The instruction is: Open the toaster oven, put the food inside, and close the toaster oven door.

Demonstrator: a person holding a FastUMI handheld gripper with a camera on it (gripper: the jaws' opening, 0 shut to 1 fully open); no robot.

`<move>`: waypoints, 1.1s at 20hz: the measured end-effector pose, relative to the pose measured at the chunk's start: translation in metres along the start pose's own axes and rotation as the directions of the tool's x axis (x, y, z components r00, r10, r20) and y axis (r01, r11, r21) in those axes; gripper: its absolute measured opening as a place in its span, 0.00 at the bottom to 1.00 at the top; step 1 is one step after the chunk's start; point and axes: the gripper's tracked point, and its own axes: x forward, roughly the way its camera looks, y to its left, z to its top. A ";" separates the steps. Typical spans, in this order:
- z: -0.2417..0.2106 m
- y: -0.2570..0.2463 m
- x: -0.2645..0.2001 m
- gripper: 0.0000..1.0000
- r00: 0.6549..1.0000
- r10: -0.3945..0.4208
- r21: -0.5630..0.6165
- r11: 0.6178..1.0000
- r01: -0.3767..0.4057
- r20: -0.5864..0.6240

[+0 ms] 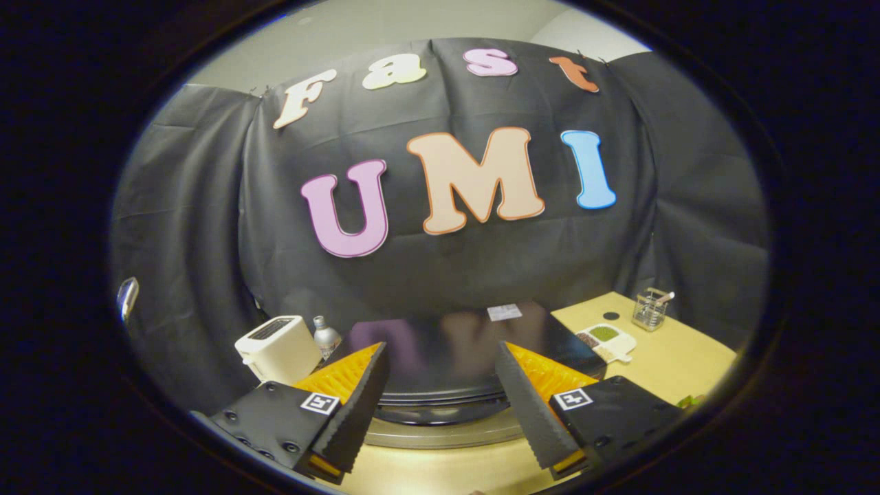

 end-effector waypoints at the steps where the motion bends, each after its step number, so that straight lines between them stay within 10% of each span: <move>1: -0.008 0.000 0.004 0.97 1.000 -0.006 -0.007 1.000 0.006 -0.005; 22: -0.067 -0.009 -0.040 0.96 0.996 -0.082 -0.085 0.993 0.085 0.033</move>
